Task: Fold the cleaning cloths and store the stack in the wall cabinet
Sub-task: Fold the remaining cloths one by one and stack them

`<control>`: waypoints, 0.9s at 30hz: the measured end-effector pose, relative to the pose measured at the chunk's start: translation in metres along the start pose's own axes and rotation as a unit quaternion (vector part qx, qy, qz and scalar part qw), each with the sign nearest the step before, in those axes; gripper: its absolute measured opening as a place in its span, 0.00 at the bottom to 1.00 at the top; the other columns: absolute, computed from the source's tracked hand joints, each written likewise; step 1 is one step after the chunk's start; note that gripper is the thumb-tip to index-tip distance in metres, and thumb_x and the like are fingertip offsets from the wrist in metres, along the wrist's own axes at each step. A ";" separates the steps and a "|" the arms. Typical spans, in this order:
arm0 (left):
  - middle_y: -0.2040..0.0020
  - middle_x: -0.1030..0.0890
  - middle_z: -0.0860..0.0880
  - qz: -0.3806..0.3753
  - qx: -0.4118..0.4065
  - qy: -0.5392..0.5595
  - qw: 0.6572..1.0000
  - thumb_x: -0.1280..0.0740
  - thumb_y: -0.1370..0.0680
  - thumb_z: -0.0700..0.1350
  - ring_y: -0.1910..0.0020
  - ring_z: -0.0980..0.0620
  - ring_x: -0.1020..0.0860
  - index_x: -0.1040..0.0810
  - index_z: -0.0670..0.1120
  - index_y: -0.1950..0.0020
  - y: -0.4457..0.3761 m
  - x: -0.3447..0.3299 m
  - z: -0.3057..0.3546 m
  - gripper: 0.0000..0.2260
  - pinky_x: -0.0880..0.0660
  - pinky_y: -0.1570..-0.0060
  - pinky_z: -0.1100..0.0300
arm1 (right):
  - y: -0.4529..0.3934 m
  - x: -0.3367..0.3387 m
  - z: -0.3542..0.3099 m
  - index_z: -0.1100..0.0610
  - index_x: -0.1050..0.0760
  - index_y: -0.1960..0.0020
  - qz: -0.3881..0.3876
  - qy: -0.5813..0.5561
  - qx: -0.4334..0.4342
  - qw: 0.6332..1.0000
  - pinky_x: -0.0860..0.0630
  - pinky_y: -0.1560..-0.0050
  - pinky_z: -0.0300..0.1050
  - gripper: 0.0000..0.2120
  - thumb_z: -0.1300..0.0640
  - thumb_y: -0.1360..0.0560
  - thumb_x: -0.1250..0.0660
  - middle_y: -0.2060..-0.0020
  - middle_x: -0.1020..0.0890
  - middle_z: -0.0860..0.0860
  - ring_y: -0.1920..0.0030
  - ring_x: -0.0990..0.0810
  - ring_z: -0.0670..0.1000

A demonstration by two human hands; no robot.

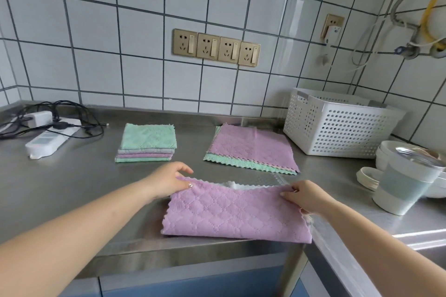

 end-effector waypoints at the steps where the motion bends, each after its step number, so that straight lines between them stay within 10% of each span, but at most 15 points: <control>1: 0.48 0.22 0.47 0.009 0.000 0.005 1.000 0.30 0.26 0.44 0.52 0.51 0.23 0.25 0.49 0.41 -0.003 0.000 0.000 0.14 0.29 0.59 0.64 | -0.003 0.001 0.000 0.61 0.22 0.50 0.007 0.003 0.001 1.000 0.26 0.70 0.39 0.15 0.49 0.24 0.35 0.67 0.25 0.51 0.72 0.27 0.49; 15: 0.42 0.24 0.46 0.052 0.013 -0.098 0.994 0.33 0.25 0.44 0.46 0.50 0.25 0.27 0.48 0.37 -0.037 -0.006 -0.011 0.16 0.31 0.50 0.62 | -0.027 0.001 -0.008 0.49 0.33 0.66 0.075 0.063 0.037 0.994 0.33 0.69 0.40 0.14 0.47 0.22 0.38 0.63 0.23 0.49 0.63 0.24 0.52; 21: 0.37 0.28 0.48 0.089 -0.036 -0.252 0.963 0.37 0.24 0.45 0.38 0.49 0.28 0.33 0.50 0.30 -0.026 -0.006 0.010 0.21 0.31 0.42 0.57 | -0.024 0.006 -0.007 0.54 0.29 0.35 0.128 0.000 0.031 0.991 0.24 0.52 0.45 0.18 0.50 0.23 0.38 0.42 0.22 0.53 0.49 0.21 0.55; 27: 0.28 0.32 0.50 0.045 -0.221 -0.288 0.931 0.44 0.21 0.42 0.28 0.49 0.37 0.32 0.46 0.30 0.005 -0.067 0.071 0.19 0.41 0.29 0.57 | 0.009 -0.036 -0.083 0.54 0.38 0.27 0.094 0.102 0.201 0.970 0.35 0.30 0.51 0.23 0.53 0.20 0.43 0.28 0.34 0.51 0.29 0.34 0.53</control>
Point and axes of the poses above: each hand's wrist, its own y-axis away from the middle knuckle, its own x-axis out of the back of the hand, z = x × y, the point moved 8 cm from there along -y, towards the middle knuckle
